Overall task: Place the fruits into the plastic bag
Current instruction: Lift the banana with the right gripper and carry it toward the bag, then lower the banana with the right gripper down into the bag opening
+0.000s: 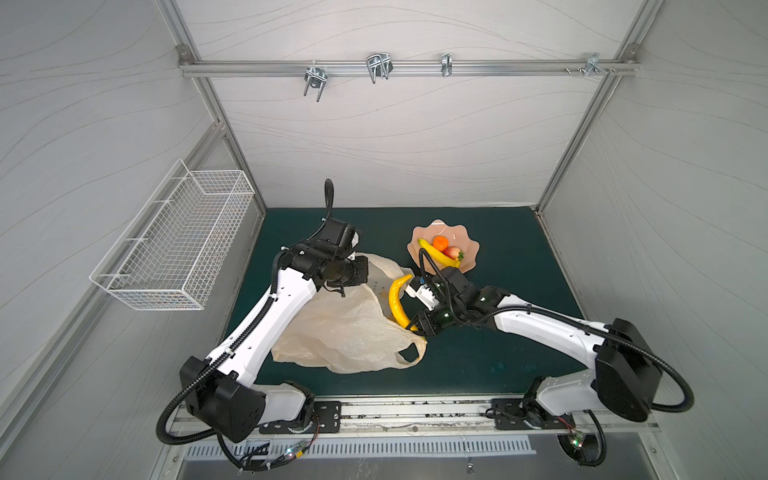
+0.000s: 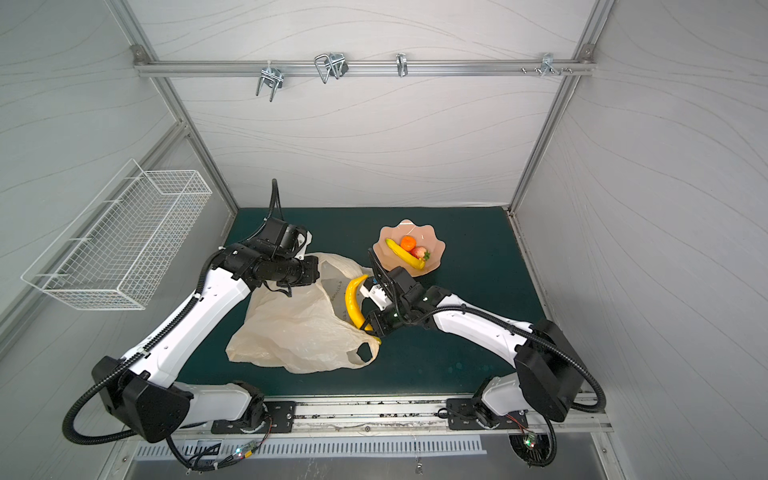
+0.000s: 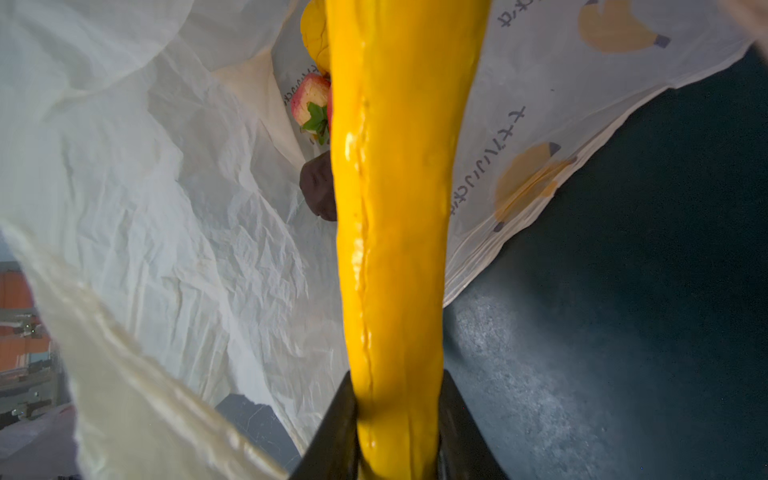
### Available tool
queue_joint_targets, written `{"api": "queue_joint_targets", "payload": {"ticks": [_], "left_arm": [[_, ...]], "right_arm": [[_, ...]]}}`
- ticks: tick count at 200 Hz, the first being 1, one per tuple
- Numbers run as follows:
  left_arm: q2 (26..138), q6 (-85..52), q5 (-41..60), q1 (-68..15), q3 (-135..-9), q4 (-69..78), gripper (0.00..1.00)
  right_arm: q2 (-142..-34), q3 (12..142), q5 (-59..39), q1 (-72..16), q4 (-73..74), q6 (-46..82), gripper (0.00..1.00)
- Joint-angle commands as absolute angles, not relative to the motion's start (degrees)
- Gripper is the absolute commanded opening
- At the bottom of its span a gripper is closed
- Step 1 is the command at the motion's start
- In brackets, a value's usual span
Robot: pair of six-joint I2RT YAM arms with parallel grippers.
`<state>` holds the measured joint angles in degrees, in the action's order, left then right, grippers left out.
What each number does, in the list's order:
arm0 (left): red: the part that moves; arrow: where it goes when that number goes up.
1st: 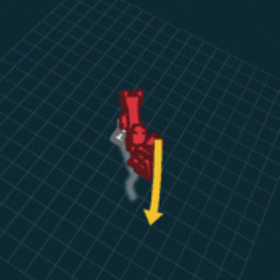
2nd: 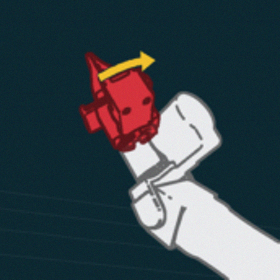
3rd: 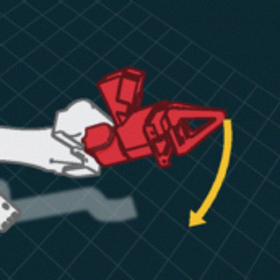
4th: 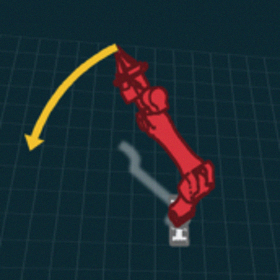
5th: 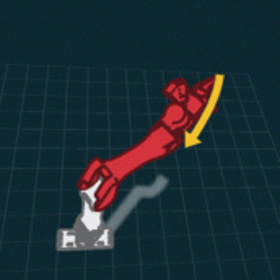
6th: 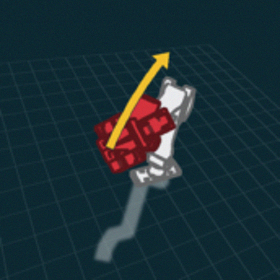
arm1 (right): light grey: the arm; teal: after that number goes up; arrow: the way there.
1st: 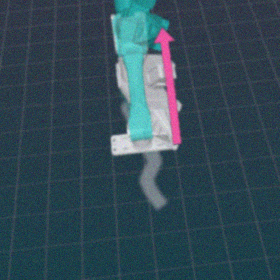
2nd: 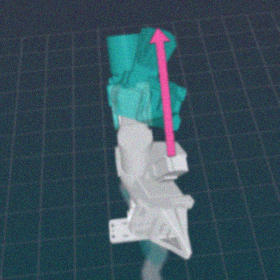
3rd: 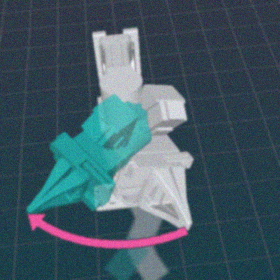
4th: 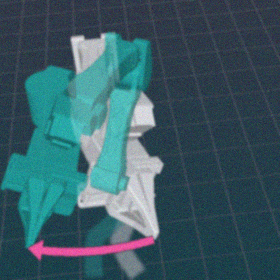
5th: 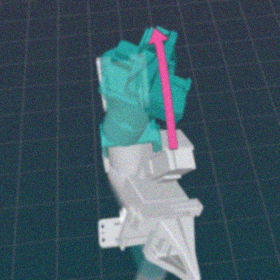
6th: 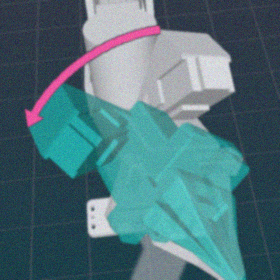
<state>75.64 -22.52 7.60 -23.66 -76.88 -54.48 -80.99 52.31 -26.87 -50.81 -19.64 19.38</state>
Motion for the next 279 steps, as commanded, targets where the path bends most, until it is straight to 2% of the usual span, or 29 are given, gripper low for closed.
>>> {"api": "queue_joint_targets", "payload": {"ticks": [1,86,138,203,219,279], "left_arm": [[75.67,-22.24,8.18,-23.47,-79.65,-55.01,0.00],[75.24,-22.85,9.12,-23.54,-79.31,-54.97,0.00],[74.34,-23.03,9.50,-23.64,-78.42,-54.59,0.00],[74.77,-23.40,9.85,-23.64,-78.81,-53.62,0.00],[75.09,-23.55,10.08,-23.69,-79.09,-53.31,0.00],[75.32,-23.91,10.29,-23.64,-78.82,-52.93,0.00]], "right_arm": [[-82.83,54.11,-27.42,-52.32,-18.07,17.35,0.19],[-92.13,59.33,-31.98,-54.14,-12.94,18.86,0.18],[-102.31,68.85,-38.95,-53.97,-10.16,23.41,0.19],[-114.40,75.61,-46.98,-54.23,-0.18,42.44,0.22],[-116.47,75.45,-47.20,-54.40,5.02,48.51,0.23],[-125.25,84.20,-49.12,-54.75,9.27,61.44,0.23]]}}
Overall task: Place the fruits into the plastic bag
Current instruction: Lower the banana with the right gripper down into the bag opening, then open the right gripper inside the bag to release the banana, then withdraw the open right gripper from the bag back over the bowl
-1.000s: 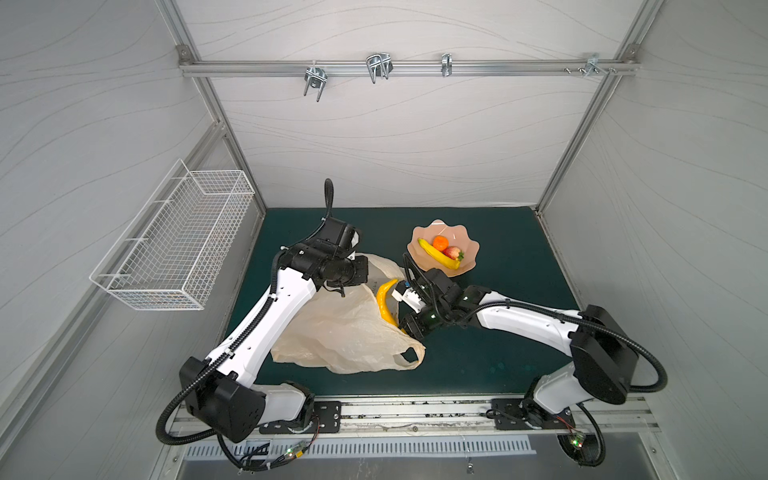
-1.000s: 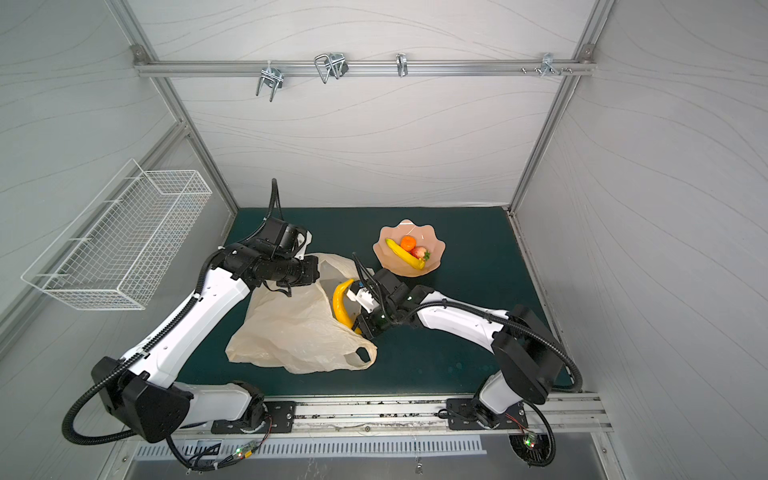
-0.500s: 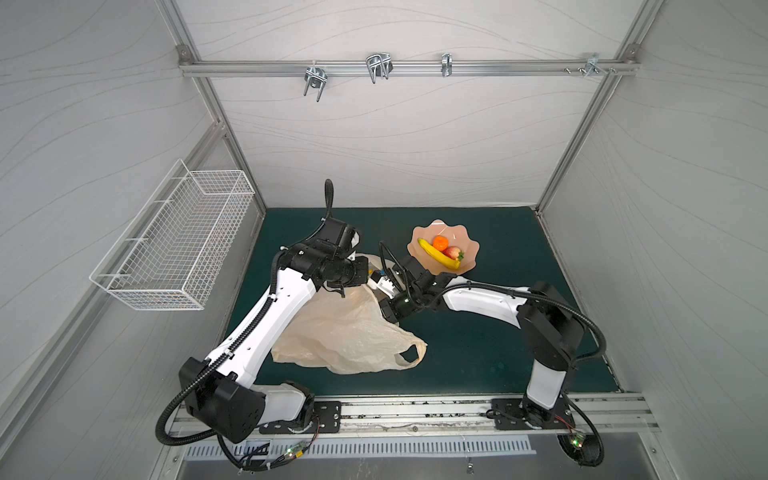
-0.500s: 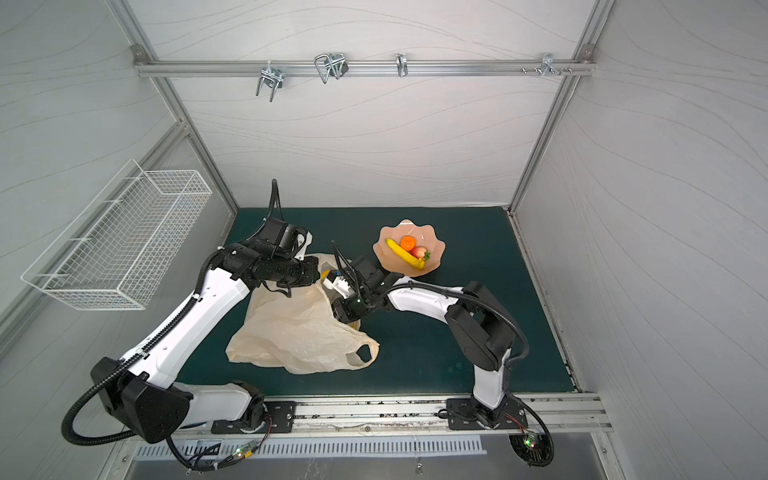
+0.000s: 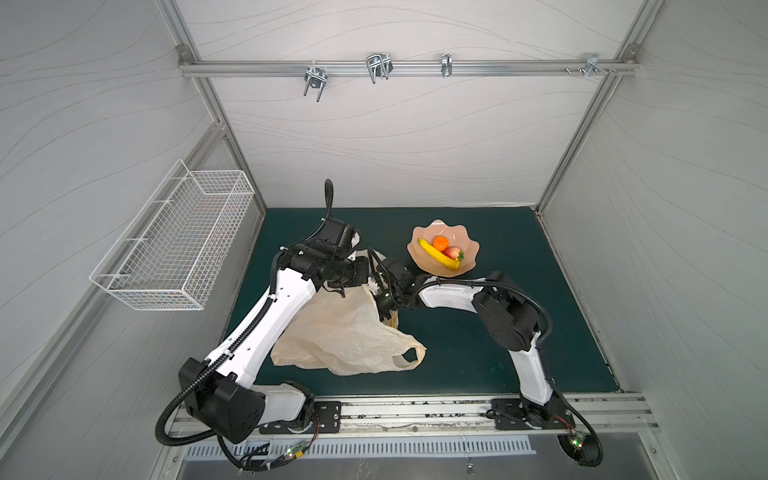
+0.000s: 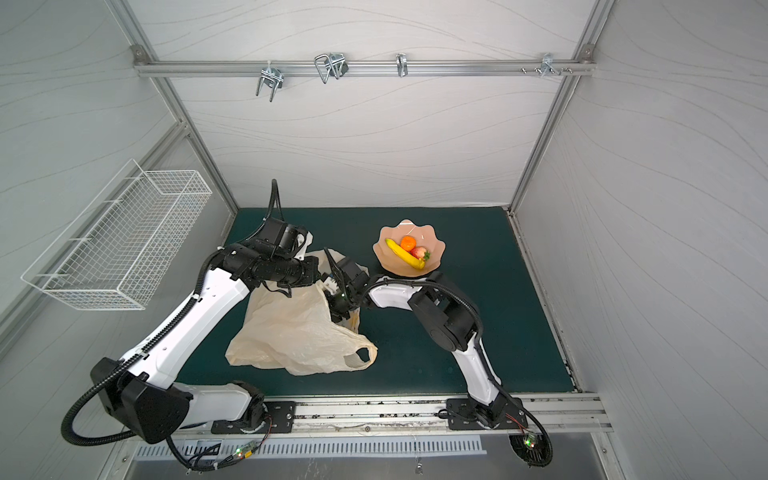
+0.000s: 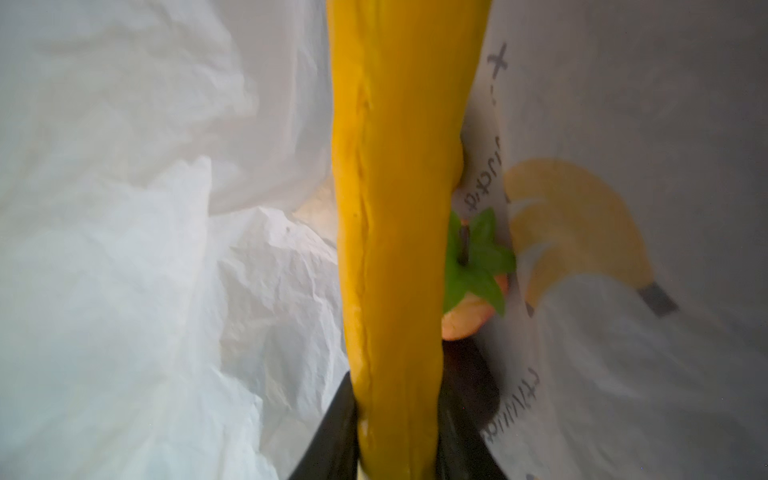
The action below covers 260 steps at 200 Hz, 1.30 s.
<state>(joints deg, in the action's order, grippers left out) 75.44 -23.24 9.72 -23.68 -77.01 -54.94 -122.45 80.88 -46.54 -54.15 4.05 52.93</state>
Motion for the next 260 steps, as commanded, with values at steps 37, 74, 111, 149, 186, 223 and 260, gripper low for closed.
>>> {"api": "queue_joint_targets", "payload": {"ticks": [37,74,111,149,186,223,260], "left_arm": [[75.23,-23.99,10.17,-23.64,-78.58,-52.78,0.00],[75.19,-23.84,9.78,-23.64,-78.39,-52.71,0.00],[75.23,-23.57,9.39,-23.64,-78.40,-52.75,0.00],[75.49,-23.55,9.59,-23.64,-78.49,-52.56,0.00],[75.92,-23.38,9.73,-23.66,-78.75,-52.38,0.00],[76.19,-23.30,9.68,-23.64,-79.00,-52.30,0.00],[76.20,-23.12,9.54,-23.66,-79.06,-52.40,0.00]], "right_arm": [[-127.91,85.70,-48.58,-54.94,10.42,66.80,0.23],[-126.94,84.28,-48.25,-54.77,10.39,68.03,0.55],[-122.70,79.71,-45.99,-53.31,11.50,67.68,0.79],[-118.58,75.86,-44.06,-51.82,14.09,67.51,0.86],[-114.66,72.43,-42.51,-50.79,15.33,67.34,0.89],[-110.10,68.96,-41.08,-49.60,13.53,65.24,0.90],[-104.06,64.14,-39.12,-48.38,9.77,60.26,0.91]]}}
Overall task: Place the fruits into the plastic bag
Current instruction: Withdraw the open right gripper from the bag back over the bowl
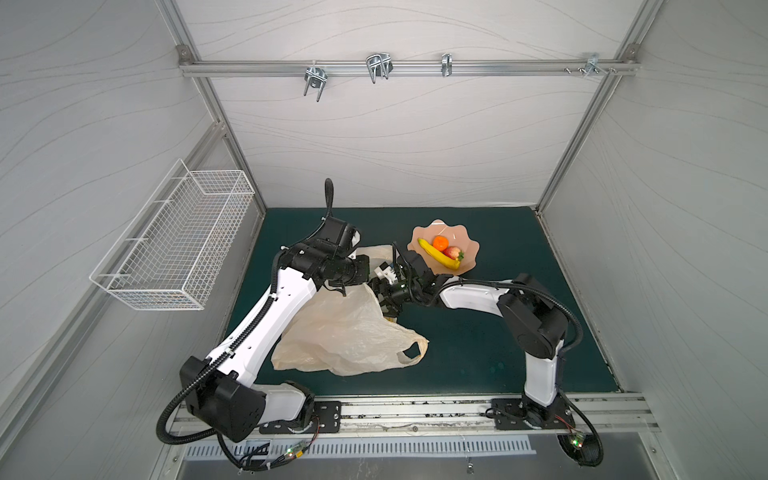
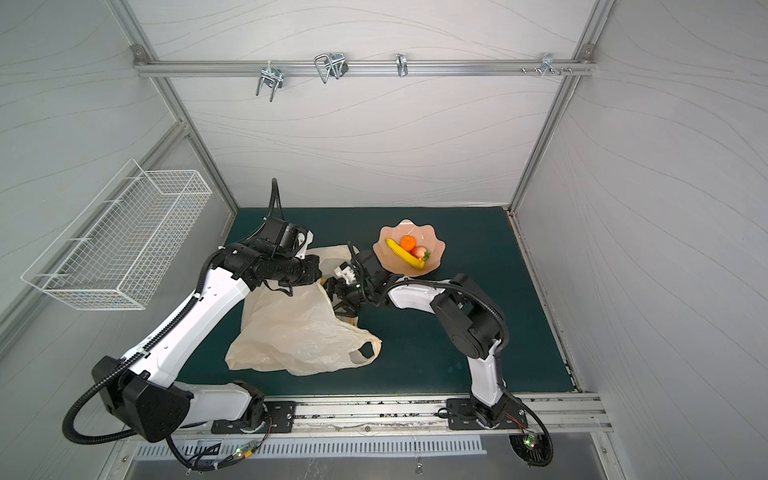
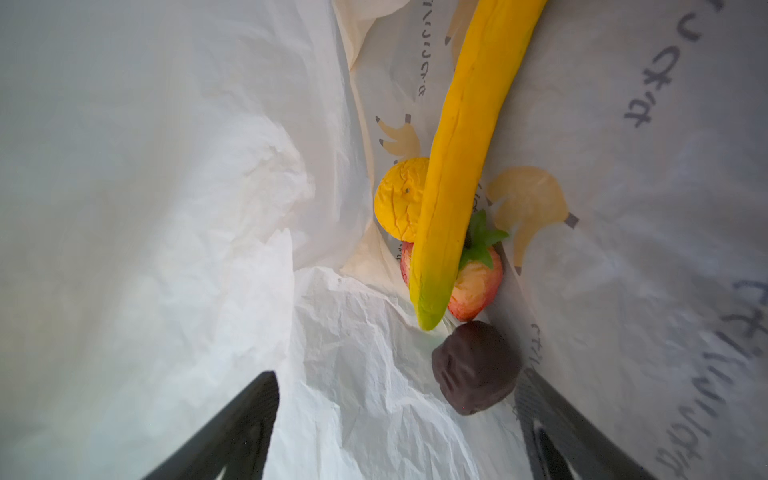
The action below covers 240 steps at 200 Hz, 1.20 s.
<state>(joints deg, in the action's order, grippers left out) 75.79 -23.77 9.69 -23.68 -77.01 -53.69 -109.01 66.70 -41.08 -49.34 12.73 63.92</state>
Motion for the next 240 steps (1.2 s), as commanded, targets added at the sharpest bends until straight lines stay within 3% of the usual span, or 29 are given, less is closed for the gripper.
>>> {"api": "queue_joint_targets", "payload": {"ticks": [1,140,240], "left_arm": [[76.15,-23.07,9.51,-23.65,-79.04,-52.39,0.00],[77.08,-22.66,10.67,-23.64,-78.76,-51.83,0.00],[76.69,-22.42,11.07,-23.64,-78.66,-51.74,0.00]], "right_arm": [[-103.84,64.02,-39.07,-48.40,9.68,60.15,0.91],[-77.33,56.34,-20.00,-43.65,-17.25,42.03,0.94],[-72.52,58.44,-14.40,-35.62,-29.34,33.77,0.93]]}}
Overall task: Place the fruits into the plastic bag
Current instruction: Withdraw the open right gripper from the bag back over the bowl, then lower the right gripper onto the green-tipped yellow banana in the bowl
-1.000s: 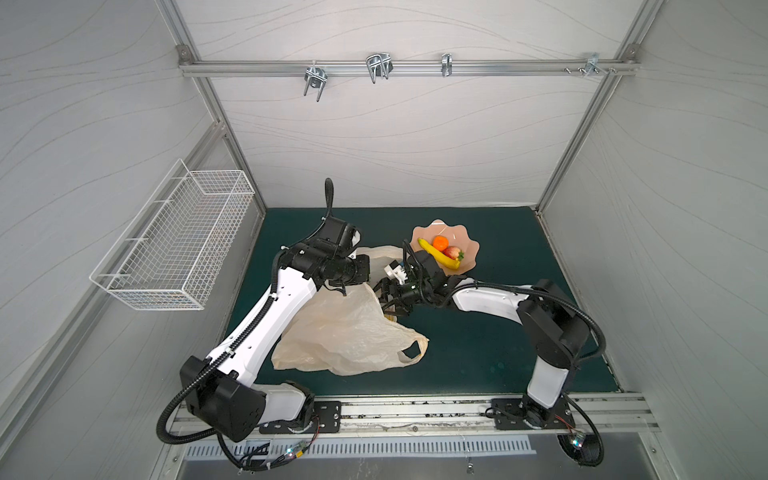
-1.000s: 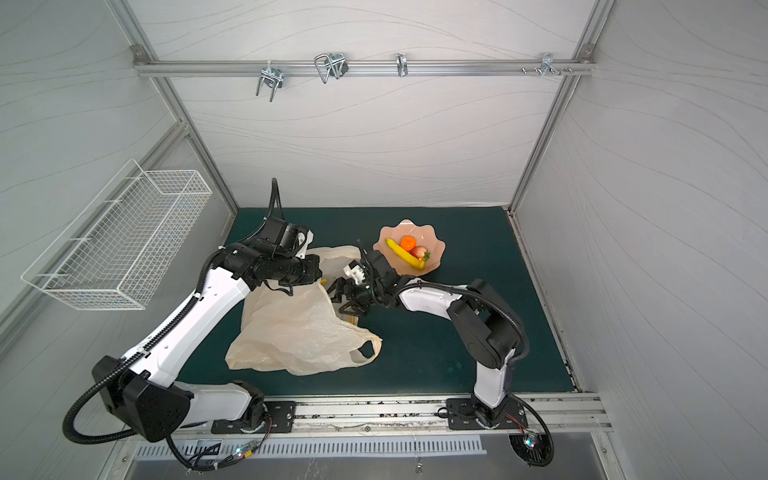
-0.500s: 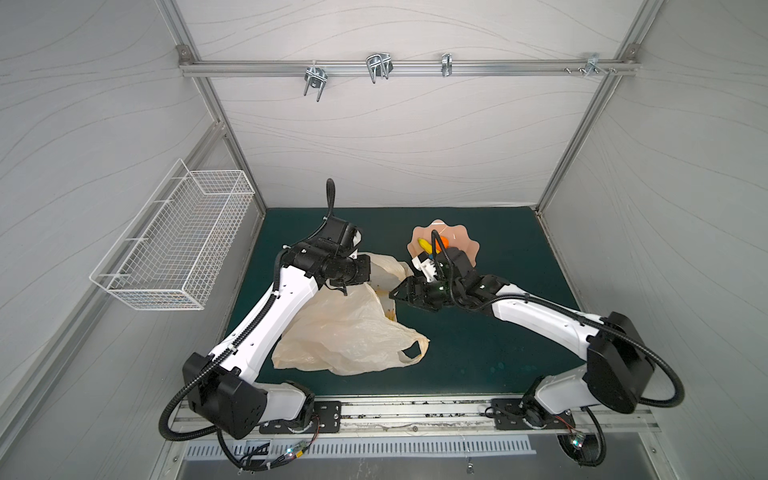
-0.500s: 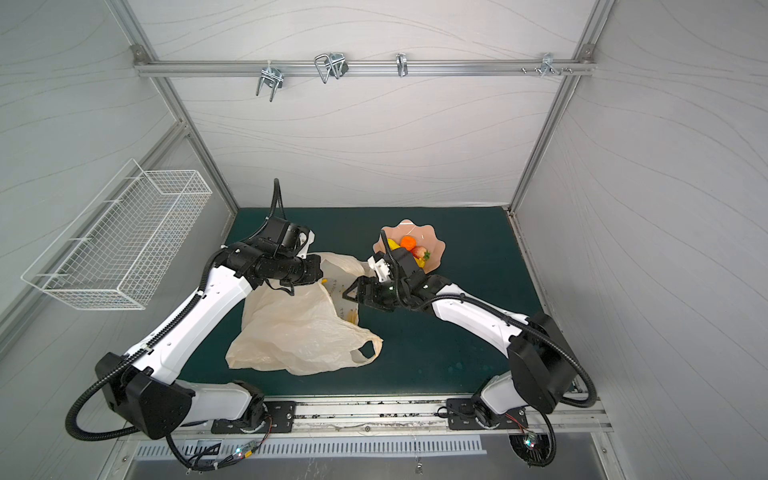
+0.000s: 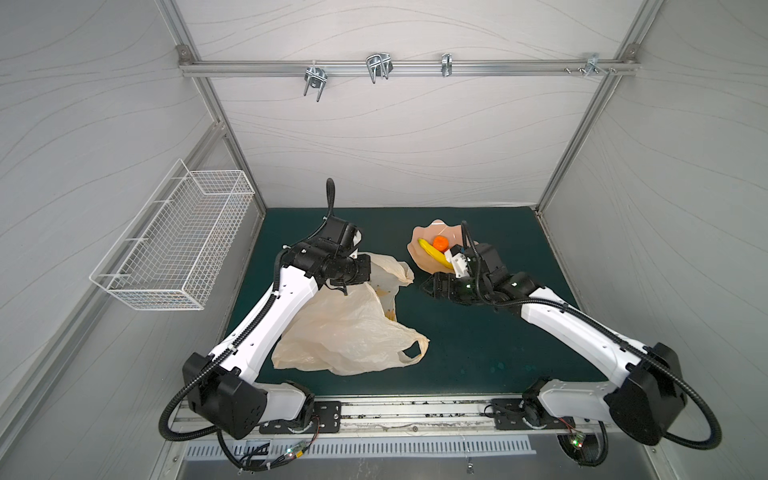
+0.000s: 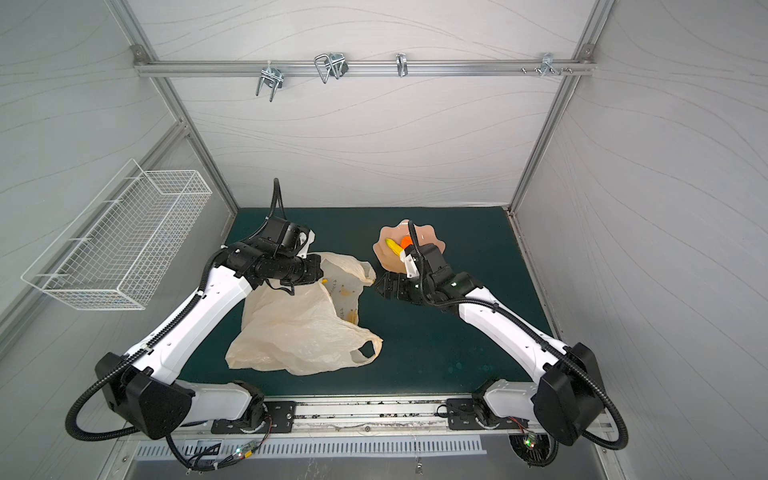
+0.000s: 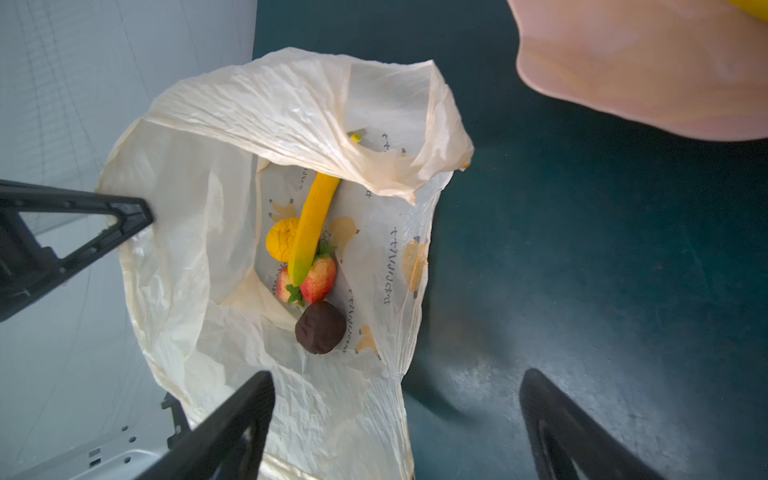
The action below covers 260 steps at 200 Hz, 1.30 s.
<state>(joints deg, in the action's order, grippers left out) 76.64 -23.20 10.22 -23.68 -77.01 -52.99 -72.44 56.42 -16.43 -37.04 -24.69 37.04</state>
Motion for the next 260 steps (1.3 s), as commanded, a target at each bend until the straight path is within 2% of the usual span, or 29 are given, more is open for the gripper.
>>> {"api": "queue_joint_targets", "payload": {"ticks": [1,85,201,260], "left_arm": [[76.71,-22.42,11.07,-23.64,-78.66,-51.75,0.00],[75.34,-22.10,10.55,-23.65,-78.35,-52.62,0.00],[74.14,-22.06,9.99,-23.64,-77.30,-53.25,0.00],[73.61,-22.06,9.33,-23.65,-76.99,-53.88,0.00]], "right_arm": [[-72.56,58.49,-14.36,-35.52,-29.44,33.63,0.93],[-87.93,76.68,-8.59,-27.76,-41.88,18.58,0.90],[-110.65,98.52,-1.94,-26.19,-48.34,6.66,0.66],[-119.78,106.45,0.04,-26.19,-51.24,5.21,0.61]]}}
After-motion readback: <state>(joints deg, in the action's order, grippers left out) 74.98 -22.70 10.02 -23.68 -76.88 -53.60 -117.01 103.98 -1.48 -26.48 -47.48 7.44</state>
